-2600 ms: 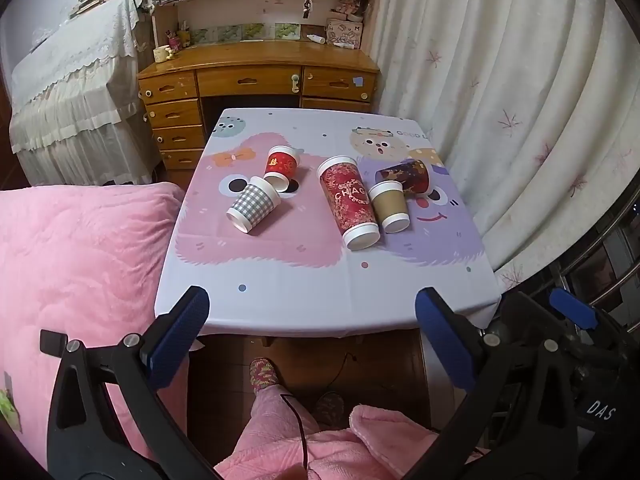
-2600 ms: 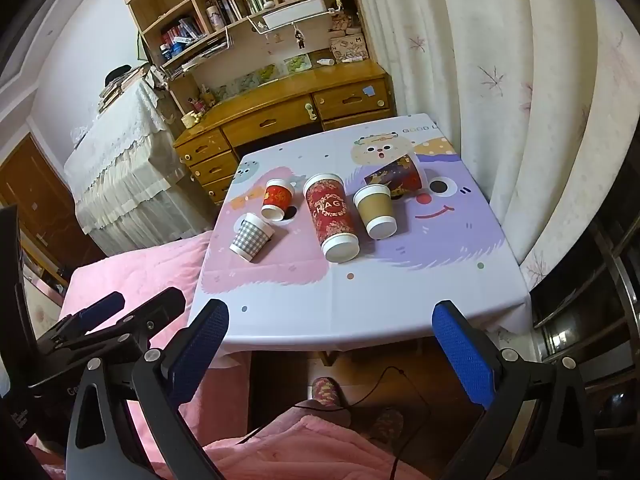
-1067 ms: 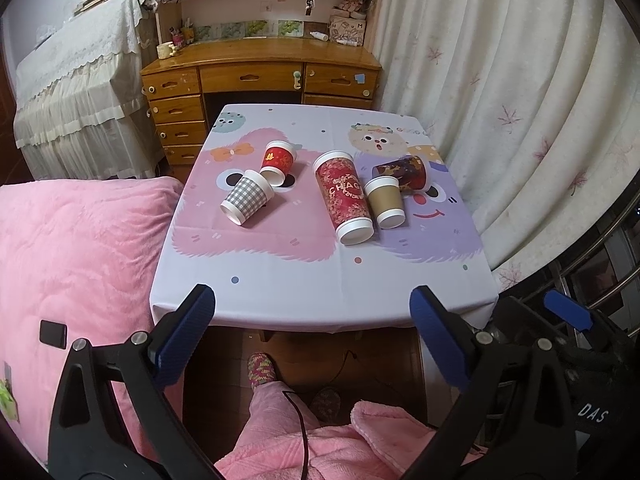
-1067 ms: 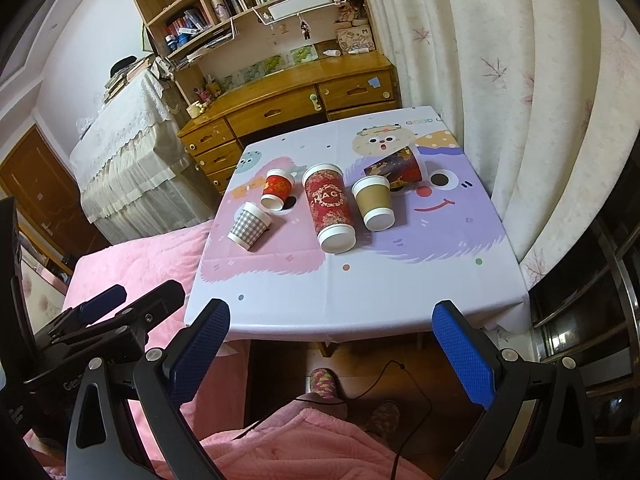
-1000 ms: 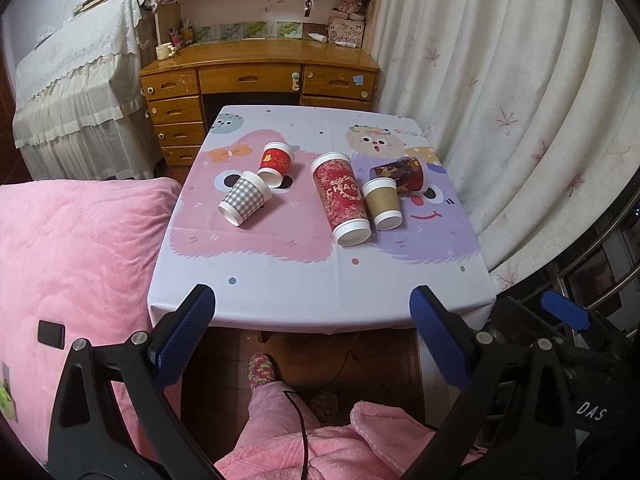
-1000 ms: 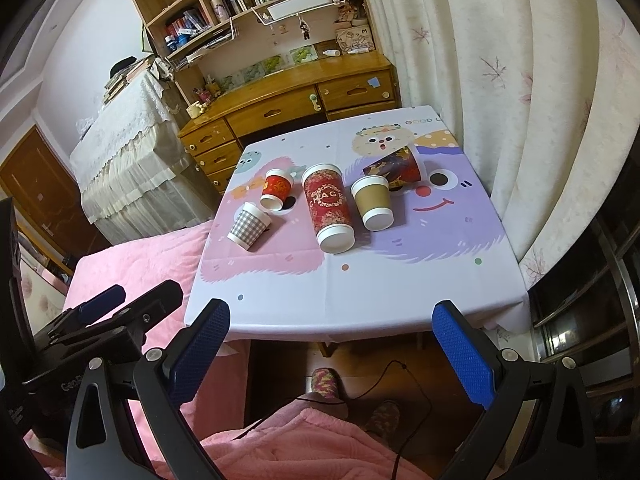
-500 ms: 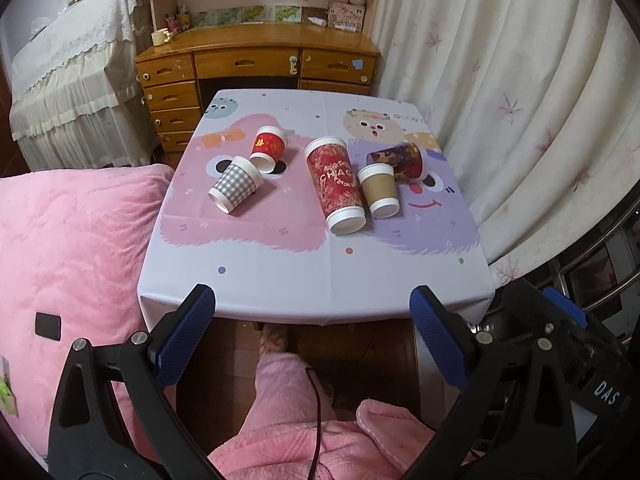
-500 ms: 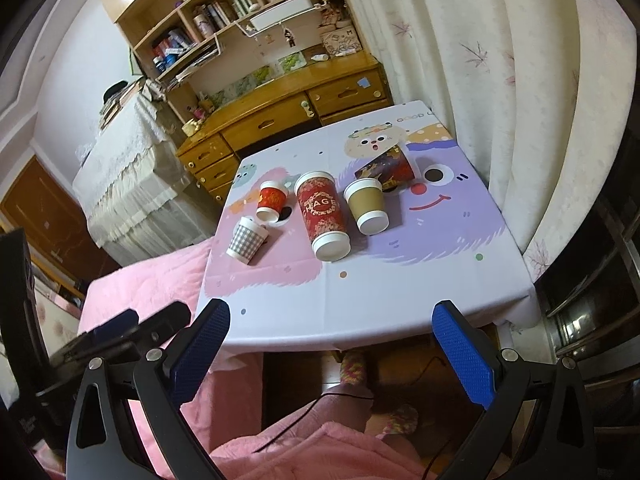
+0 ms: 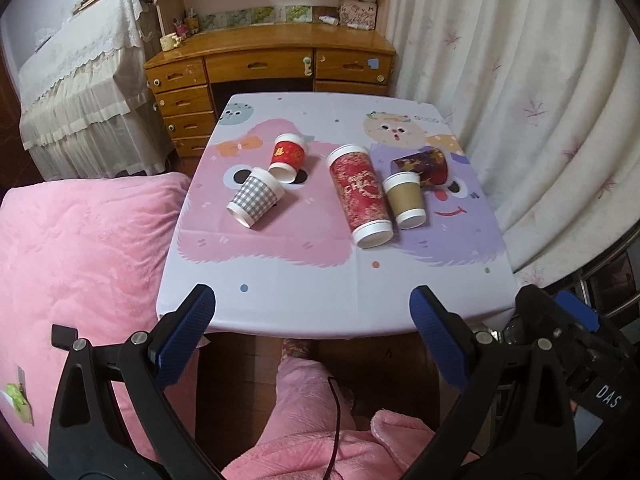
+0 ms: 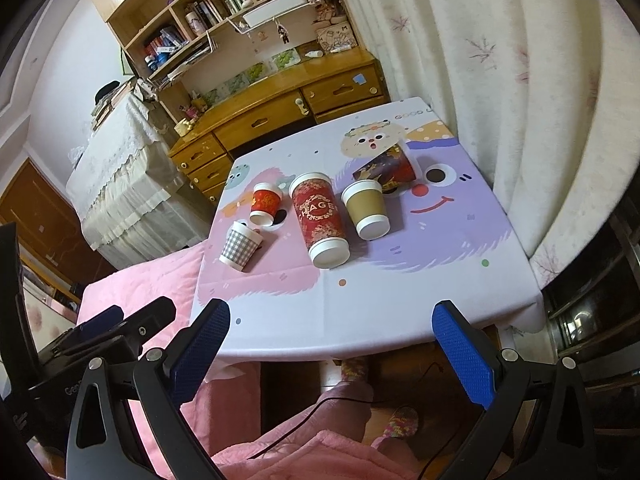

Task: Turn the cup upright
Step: 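Reach the left tool to the gray checkered cup and close on it, then lift the gray checkered cup with the left tool toward the right tool, then close the right tool on the cup while the left tool releases it, then rotate the cup opening-up with the right tool and lower it onto the table, then open the right tool and withdraw it from the upright cup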

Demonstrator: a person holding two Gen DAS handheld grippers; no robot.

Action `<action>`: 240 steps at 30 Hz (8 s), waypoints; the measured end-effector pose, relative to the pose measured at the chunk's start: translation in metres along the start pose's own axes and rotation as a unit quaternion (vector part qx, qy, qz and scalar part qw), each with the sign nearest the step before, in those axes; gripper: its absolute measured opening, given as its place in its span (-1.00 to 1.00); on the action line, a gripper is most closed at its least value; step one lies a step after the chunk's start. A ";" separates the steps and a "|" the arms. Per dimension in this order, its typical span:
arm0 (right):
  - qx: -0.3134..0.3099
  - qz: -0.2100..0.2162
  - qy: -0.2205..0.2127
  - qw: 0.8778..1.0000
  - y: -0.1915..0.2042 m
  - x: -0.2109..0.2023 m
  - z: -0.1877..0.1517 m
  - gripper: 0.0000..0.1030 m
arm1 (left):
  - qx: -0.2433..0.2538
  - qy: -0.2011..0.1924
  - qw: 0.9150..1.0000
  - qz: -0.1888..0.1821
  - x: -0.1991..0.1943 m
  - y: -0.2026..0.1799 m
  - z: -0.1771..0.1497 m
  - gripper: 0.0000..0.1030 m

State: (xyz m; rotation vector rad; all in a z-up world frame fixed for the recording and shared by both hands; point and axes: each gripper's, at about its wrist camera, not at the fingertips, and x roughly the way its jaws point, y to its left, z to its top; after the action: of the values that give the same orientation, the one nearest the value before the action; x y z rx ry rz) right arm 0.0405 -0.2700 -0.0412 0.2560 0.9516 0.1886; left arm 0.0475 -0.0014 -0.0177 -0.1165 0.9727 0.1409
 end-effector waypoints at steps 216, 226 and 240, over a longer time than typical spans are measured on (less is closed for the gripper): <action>-0.156 -0.026 -0.074 0.985 0.105 0.327 -0.084 0.50 | 0.007 0.122 0.991 -0.050 0.194 0.180 0.073 0.54; -0.170 -0.031 0.028 0.985 0.091 0.308 -0.100 0.73 | 0.021 0.182 0.982 -0.056 0.215 0.164 0.038 0.54; -0.145 -0.026 0.171 0.974 0.049 0.186 -0.031 0.92 | 0.079 0.087 0.991 -0.057 0.118 0.108 0.055 0.54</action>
State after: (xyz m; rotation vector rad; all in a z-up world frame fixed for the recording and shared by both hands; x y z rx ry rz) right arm 0.1186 -0.1685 -0.1879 -0.0741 1.2550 0.3269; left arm 0.1396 0.1214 -0.0884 -0.0381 1.1452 -0.0524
